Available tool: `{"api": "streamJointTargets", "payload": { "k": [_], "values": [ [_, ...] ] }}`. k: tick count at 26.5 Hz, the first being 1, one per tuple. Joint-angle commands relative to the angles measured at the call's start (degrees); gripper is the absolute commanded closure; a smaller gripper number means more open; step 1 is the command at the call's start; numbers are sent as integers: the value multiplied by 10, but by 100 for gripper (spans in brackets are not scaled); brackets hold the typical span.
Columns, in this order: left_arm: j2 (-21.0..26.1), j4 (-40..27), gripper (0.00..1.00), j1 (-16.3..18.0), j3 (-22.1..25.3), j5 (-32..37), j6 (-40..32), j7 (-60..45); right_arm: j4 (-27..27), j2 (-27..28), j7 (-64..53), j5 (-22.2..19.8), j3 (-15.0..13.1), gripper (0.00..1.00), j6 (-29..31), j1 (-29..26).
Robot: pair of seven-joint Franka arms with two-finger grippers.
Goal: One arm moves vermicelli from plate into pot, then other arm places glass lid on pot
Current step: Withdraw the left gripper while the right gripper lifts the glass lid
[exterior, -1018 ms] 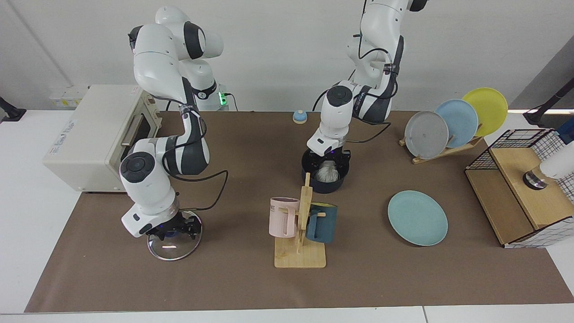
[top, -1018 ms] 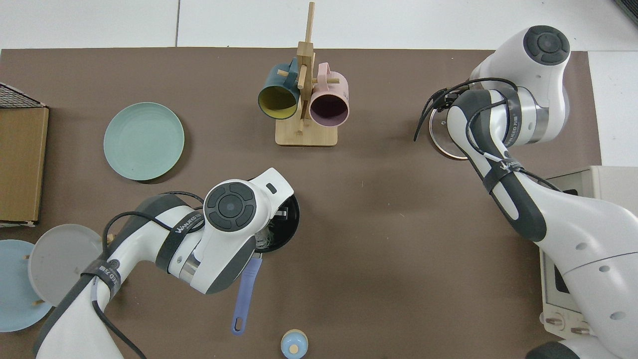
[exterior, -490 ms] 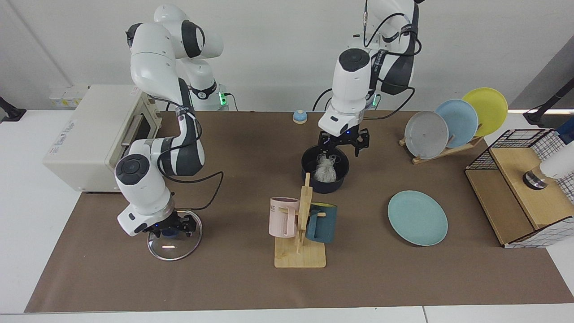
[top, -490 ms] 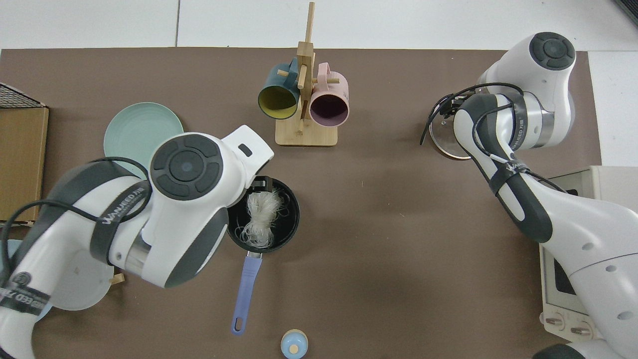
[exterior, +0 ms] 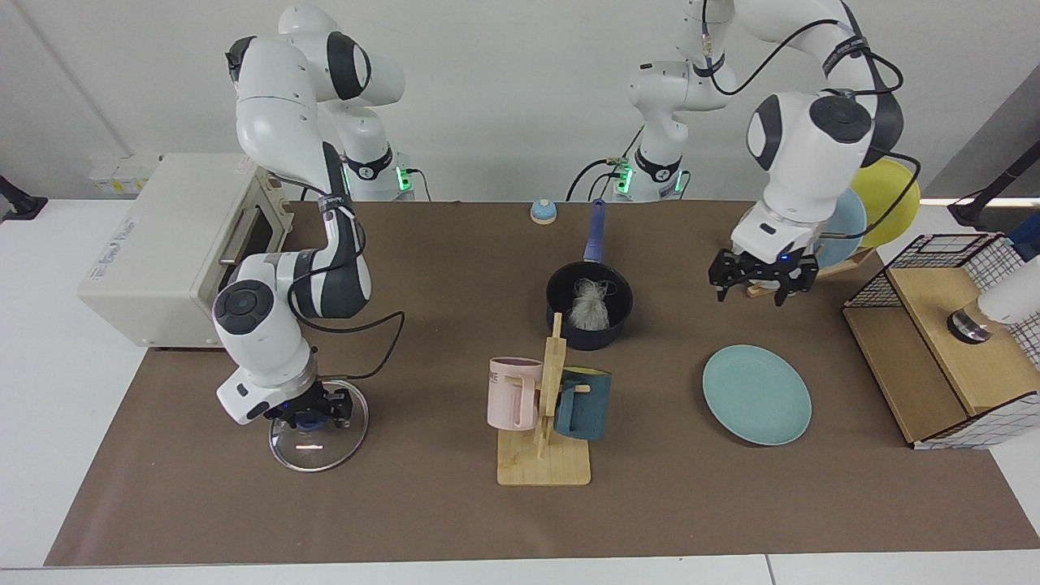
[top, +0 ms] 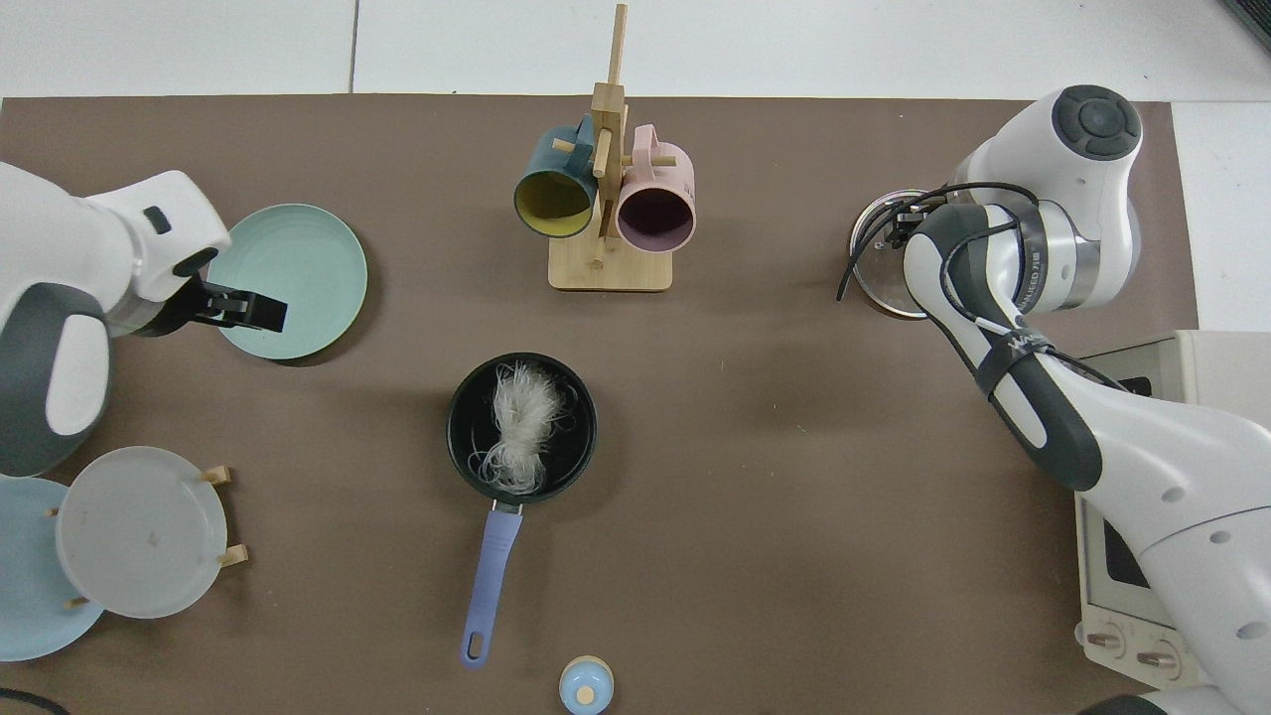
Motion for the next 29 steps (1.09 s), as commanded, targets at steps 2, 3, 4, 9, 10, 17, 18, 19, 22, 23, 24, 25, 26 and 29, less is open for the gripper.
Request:
{"api": "streamJointTargets", "payload": {
  "k": [2,3,4,9,10,17,18,19,22,23,24,25,26,29],
  "values": [
    [-7,16,0,-2,35,-7,-27,19,-29,-21,-6,-1,5,100,14,-6],
    [-16,22,0,0,35,-4,-41,19,-29,-21,-6,-1,5,100,14,-6],
    [-22,34,0,0,34,-3,-58,19,-29,-22,-4,-1,6,100,13,-7],
    [-24,90,0,1,33,-7,-148,16,-29,-31,-2,2,6,100,7,-8],
    [-24,100,0,0,32,-5,-158,14,-29,-35,-2,3,6,100,6,-9],
    [-43,117,0,0,22,-10,-184,-4,-32,-66,0,9,6,100,-22,-4],
    [-47,113,0,1,22,-11,-185,-17,-32,-73,1,9,6,100,-29,-1],
    [-52,109,0,1,21,-11,-186,-32,-33,-80,4,9,6,100,-40,1],
    [-72,76,0,0,17,-14,-177,-41,-39,-108,23,9,7,100,-82,13],
    [-73,74,0,0,16,-14,-176,-42,-46,-121,27,9,7,100,-88,22],
    [-73,74,0,2,16,-14,-176,-44,-56,-134,34,9,7,100,-91,31],
    [-73,74,0,3,16,-16,-173,-43,-69,-147,46,9,6,100,-91,39],
    [-72,75,0,4,16,-20,-171,-42,-85,-166,61,9,6,100,-91,47],
    [-71,77,0,7,17,-45,-164,-50,-125,-207,109,9,6,100,-91,78]
  ]
}}
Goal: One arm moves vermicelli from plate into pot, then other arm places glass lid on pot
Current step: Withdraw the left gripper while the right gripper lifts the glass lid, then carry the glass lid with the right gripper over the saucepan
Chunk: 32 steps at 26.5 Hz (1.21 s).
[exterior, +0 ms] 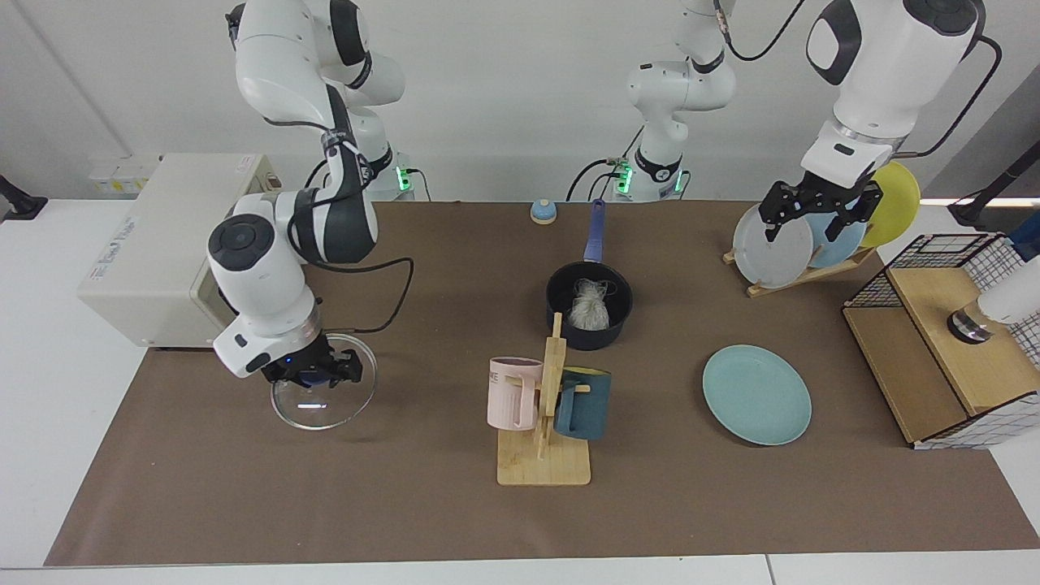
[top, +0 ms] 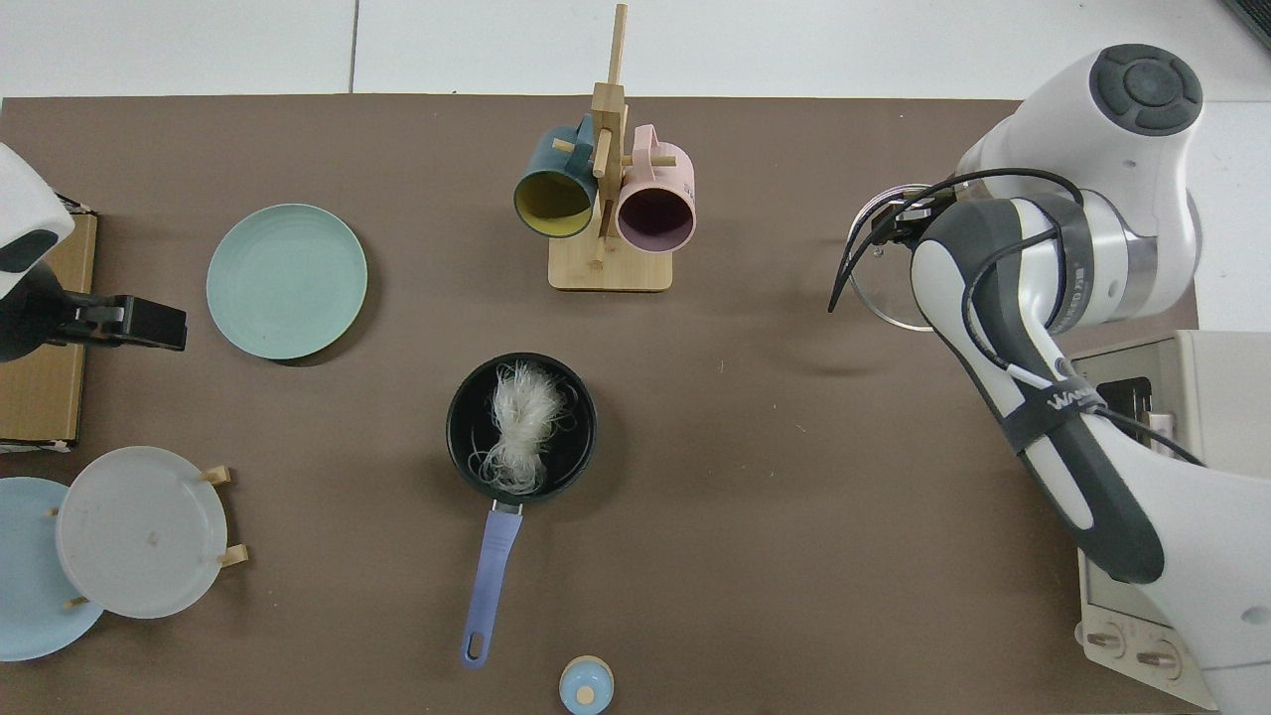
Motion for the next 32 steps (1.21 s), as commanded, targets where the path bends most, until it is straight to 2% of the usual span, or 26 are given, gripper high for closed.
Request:
{"api": "streamJointTargets", "payload": {
  "k": [1,5,16,24,29,32],
  "values": [
    [-16,-18,0,3,1,-35,13,-9,-103,-98,81,6,-1,100,3,51],
    [-15,-17,0,-3,2,-34,0,-9,-125,-122,164,4,-1,100,2,102],
    [-15,-17,0,0,2,-32,0,-10,-113,-116,334,-5,-2,100,15,243],
    [-15,-17,0,-1,1,-32,0,-10,-59,-65,385,-6,-3,100,15,302],
    [-15,-17,0,0,2,-33,0,-10,-18,-24,430,-24,-3,100,21,330],
    [-15,-17,0,-1,1,-32,0,-10,-17,-16,437,-25,-3,100,38,339]
  ]
}}
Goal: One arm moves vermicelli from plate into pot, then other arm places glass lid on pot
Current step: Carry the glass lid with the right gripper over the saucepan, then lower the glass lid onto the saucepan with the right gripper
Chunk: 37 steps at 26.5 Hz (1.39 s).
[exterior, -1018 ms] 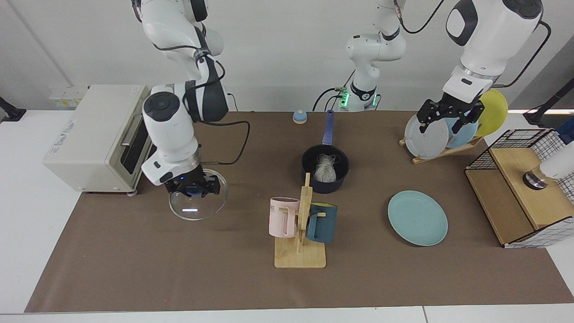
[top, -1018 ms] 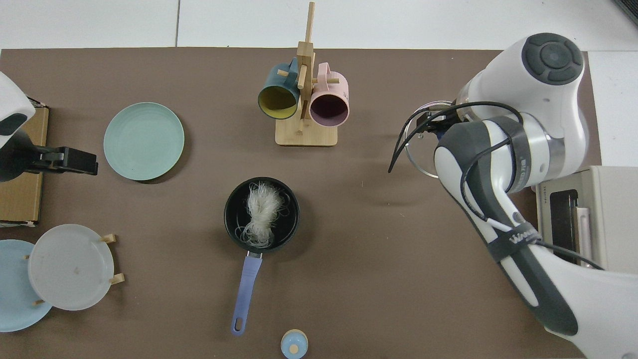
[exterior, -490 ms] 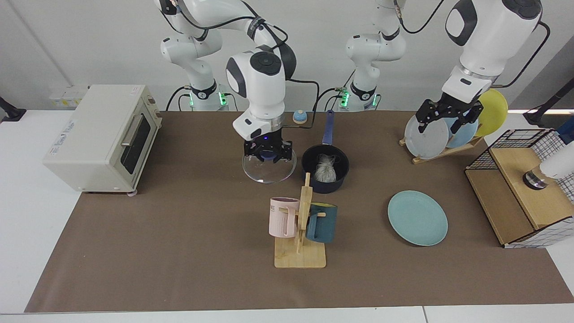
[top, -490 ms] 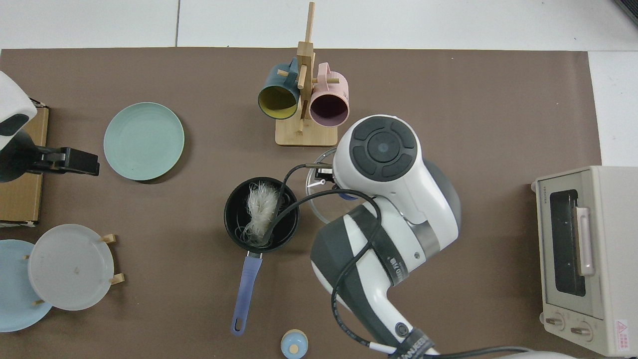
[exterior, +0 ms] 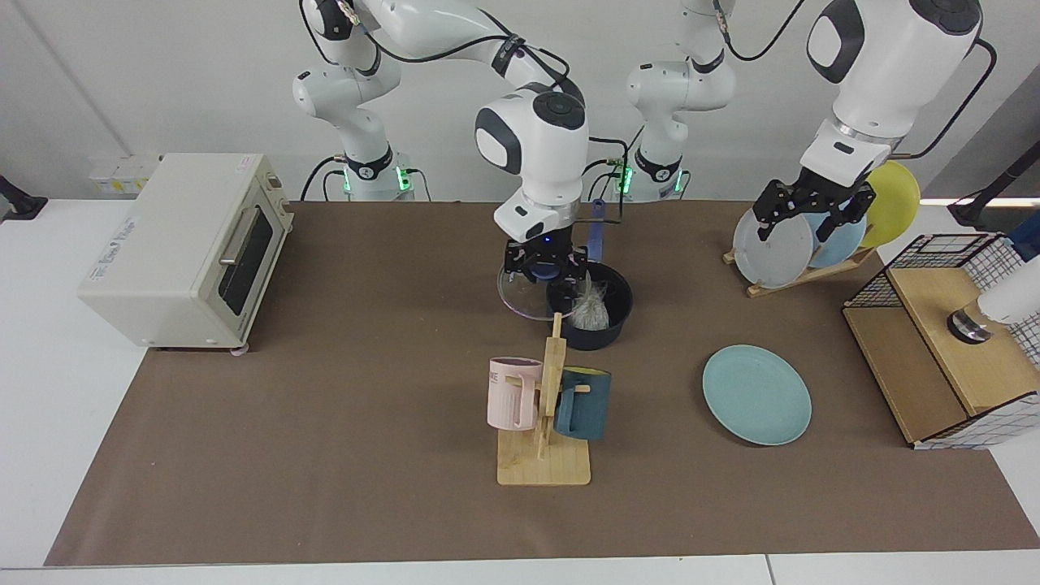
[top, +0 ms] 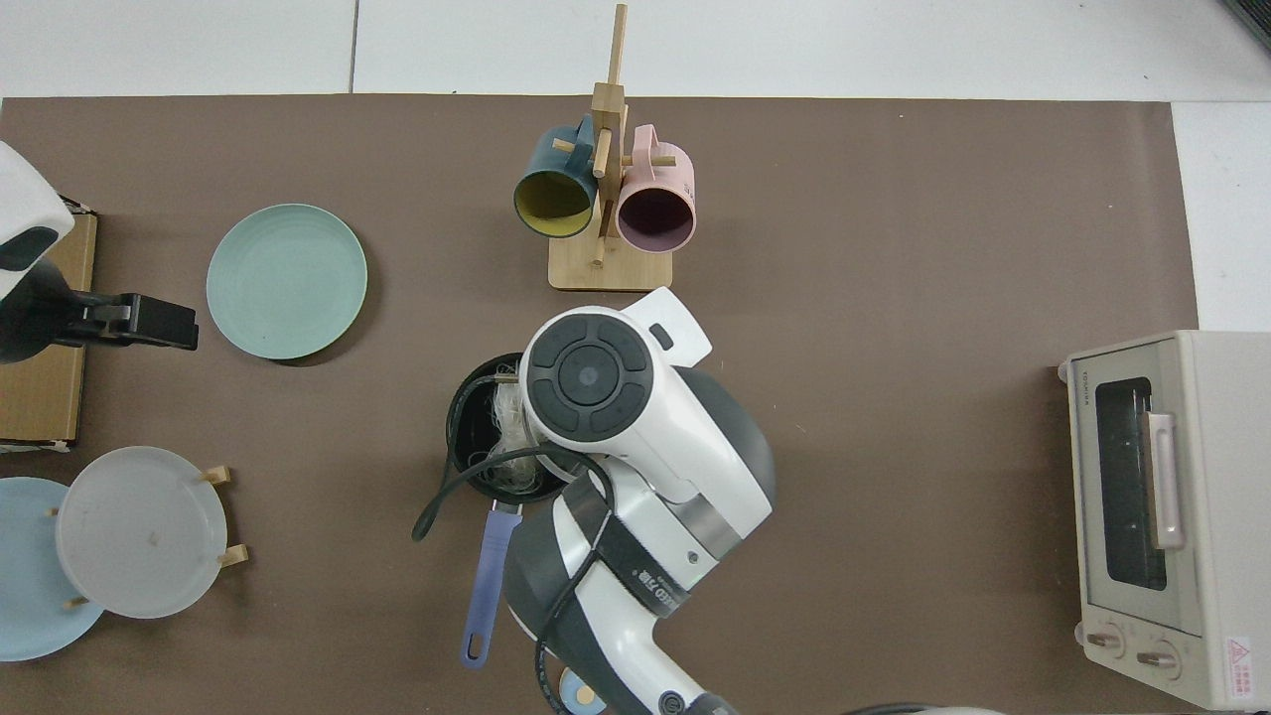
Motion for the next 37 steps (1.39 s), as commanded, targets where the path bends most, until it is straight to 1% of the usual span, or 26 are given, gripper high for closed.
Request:
{"api": "streamJointTargets", "payload": {
  "k": [1,5,8,15,19,24,27,30,37],
  "values": [
    [-14,-16,0,-1,1,-9,0,-6,39,38,32,-13,-4,100,23,17],
    [-14,-15,0,-1,1,-9,0,-6,39,54,51,-18,-5,100,42,36],
    [-14,-16,0,0,2,-9,0,-6,37,57,59,-27,-3,100,56,39],
    [-14,-16,0,-1,1,-9,0,-6,39,72,65,-29,-4,100,58,50],
    [-14,-16,0,0,1,-9,0,-6,39,80,64,-27,-3,100,75,50],
    [-14,-16,0,0,1,-9,0,-6,56,103,72,-29,-4,100,77,62],
    [-14,-16,0,-1,1,-9,0,-6,57,110,85,-31,-5,100,77,66],
    [-14,-16,0,0,1,-9,0,-6,58,110,86,-34,-5,100,77,77],
    [-14,-16,0,-1,1,-9,0,-6,56,109,95,-41,-4,100,75,80]
  ]
}}
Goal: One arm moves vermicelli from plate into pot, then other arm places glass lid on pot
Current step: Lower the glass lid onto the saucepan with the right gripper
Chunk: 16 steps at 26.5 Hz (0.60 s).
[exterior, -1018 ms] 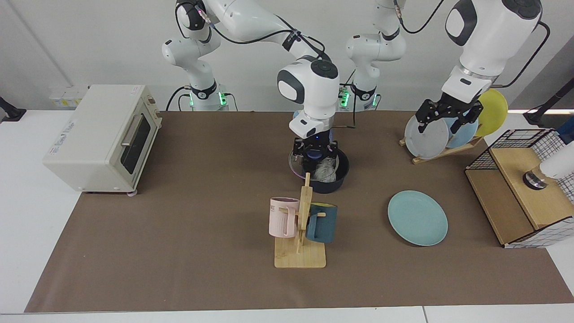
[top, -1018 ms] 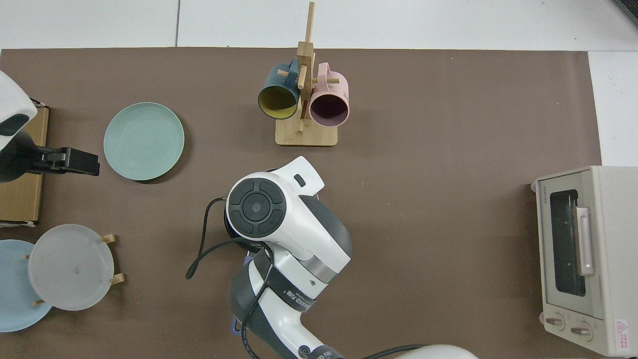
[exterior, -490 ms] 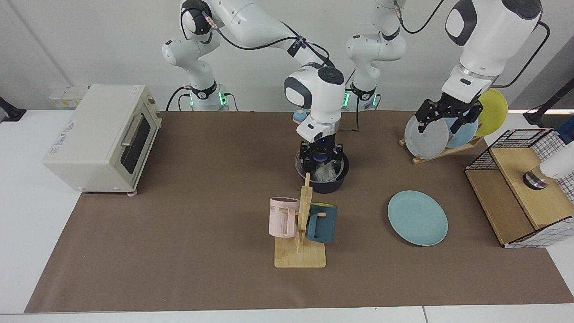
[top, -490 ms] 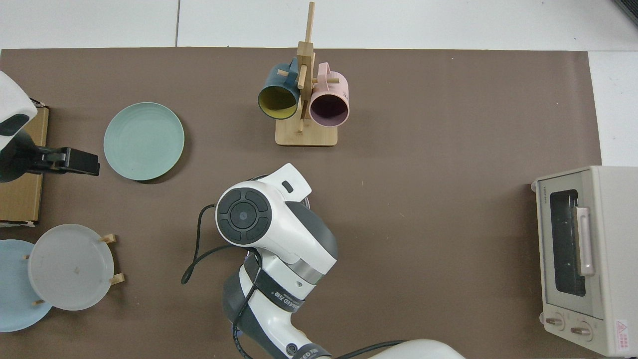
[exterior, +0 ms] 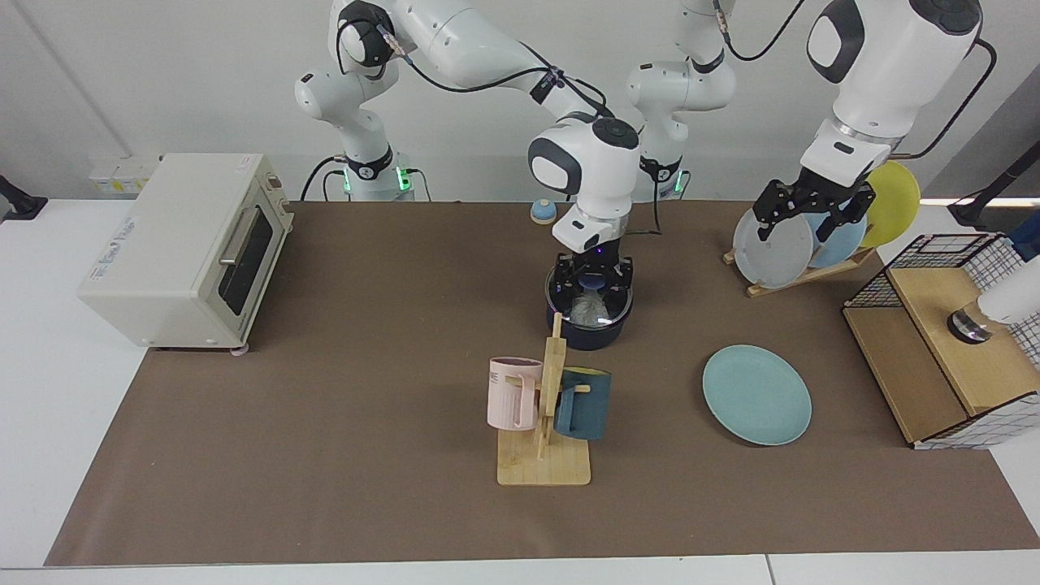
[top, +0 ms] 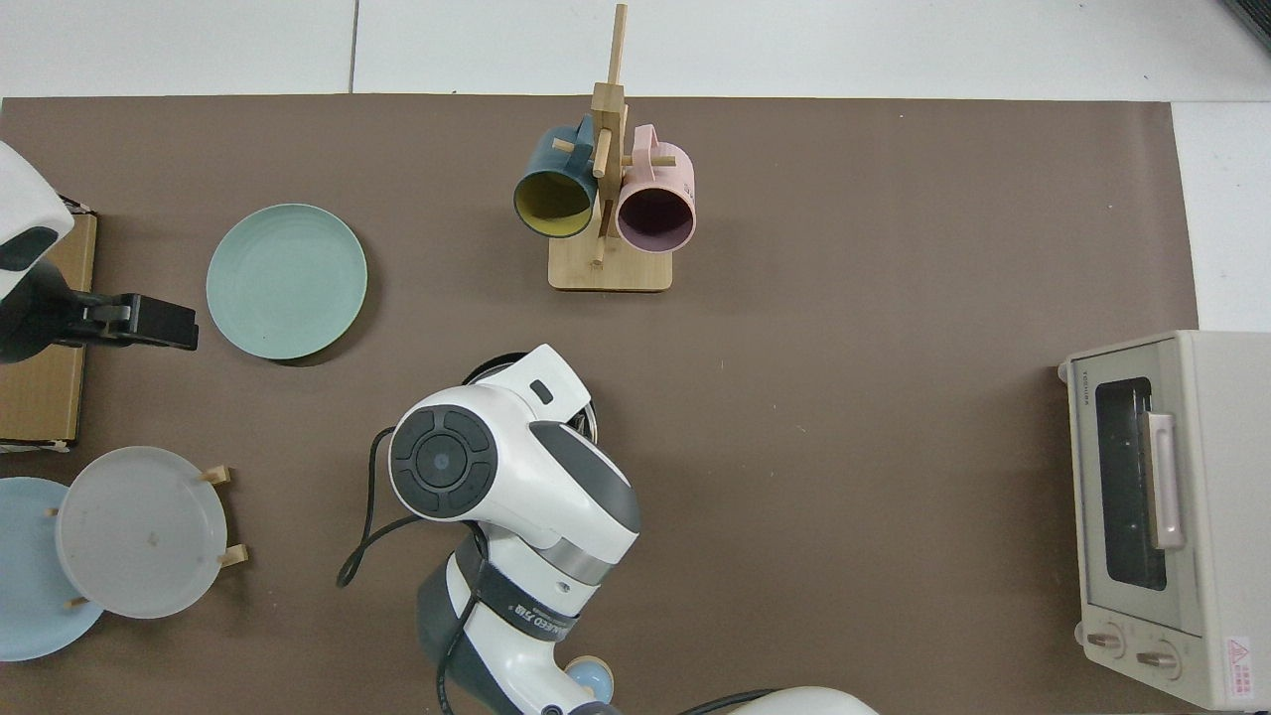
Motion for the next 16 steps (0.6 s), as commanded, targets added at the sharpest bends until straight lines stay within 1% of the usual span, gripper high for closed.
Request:
{"api": "streamJointTargets", "payload": {
  "k": [1,5,9,16],
  "values": [
    [-14,-16,0,-1,1,-8,0,-6,10,17,26,-11,1,100,9,4],
    [-14,-15,0,0,1,-9,0,-6,10,16,26,-13,0,100,5,3],
    [-14,-16,0,0,1,-8,0,-6,11,15,25,-38,0,100,-2,4],
    [-14,-15,0,0,1,-8,0,-6,11,14,26,-55,0,100,-3,4]
  ]
}}
